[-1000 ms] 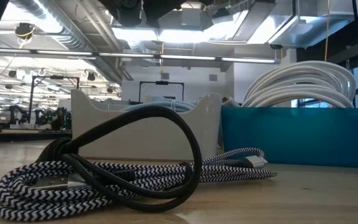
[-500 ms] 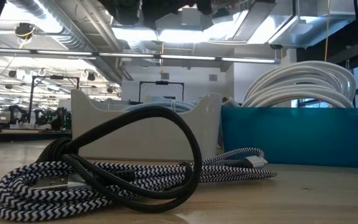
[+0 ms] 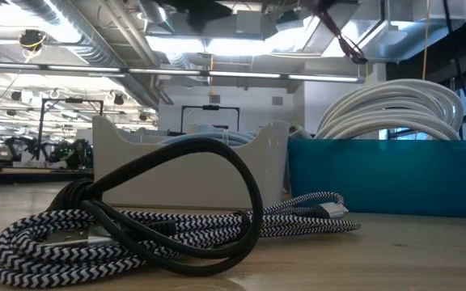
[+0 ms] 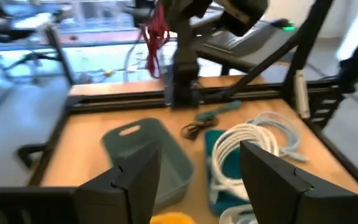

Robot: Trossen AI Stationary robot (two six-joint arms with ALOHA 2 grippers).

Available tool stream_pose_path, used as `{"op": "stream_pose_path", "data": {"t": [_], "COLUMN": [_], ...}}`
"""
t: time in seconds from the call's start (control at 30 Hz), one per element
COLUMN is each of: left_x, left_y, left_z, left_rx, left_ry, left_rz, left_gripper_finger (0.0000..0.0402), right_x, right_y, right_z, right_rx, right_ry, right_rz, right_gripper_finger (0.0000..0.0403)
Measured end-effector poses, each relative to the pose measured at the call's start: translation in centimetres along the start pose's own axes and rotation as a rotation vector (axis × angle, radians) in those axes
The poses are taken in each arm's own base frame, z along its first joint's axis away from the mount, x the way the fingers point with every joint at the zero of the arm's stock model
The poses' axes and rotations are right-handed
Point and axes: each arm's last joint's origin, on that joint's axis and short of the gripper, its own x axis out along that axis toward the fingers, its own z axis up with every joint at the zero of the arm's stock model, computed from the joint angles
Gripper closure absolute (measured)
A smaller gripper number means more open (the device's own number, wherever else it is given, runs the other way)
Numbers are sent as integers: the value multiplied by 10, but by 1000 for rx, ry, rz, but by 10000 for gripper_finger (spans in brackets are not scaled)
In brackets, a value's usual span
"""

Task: Pick & Place USB Port
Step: Put the patterned pink USB cable into the green bin

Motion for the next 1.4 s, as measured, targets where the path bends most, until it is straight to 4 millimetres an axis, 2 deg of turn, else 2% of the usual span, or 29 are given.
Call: {"op": "stream_pose_path", "data": {"t": [0.23,0.47,0.63,0.8,0.97,1.1,1.3,1.4], "left_x": [-40,-61,-69,-75,-81,-82,-82,-82], "left_y": [-26,-43,-52,-56,-58,-58,-58,-58], "left_z": [-8,-18,-15,-14,-14,-13,-11,-11], "left_rx": [16,-18,-25,-18,-14,13,32,36], "left_ry": [-46,-74,-89,-98,-92,-106,-118,-125], "left_rz": [100,104,84,75,98,115,117,118], "left_gripper_finger": [213,219,220,220,220,220,220,220], "right_x": [52,112,152,186,201,210,215,215], "right_y": [-28,-43,-44,-28,-9,3,16,18], "right_z": [-9,-24,-38,-61,-100,-124,-135,-136], "right_rx": [-52,-128,-121,-120,-133,-100,-65,-64], "right_ry": [177,346,473,558,653,652,610,606], "right_rz": [108,241,325,453,500,524,543,544], "right_gripper_finger": [403,403,403,403,403,403,402,386]}}
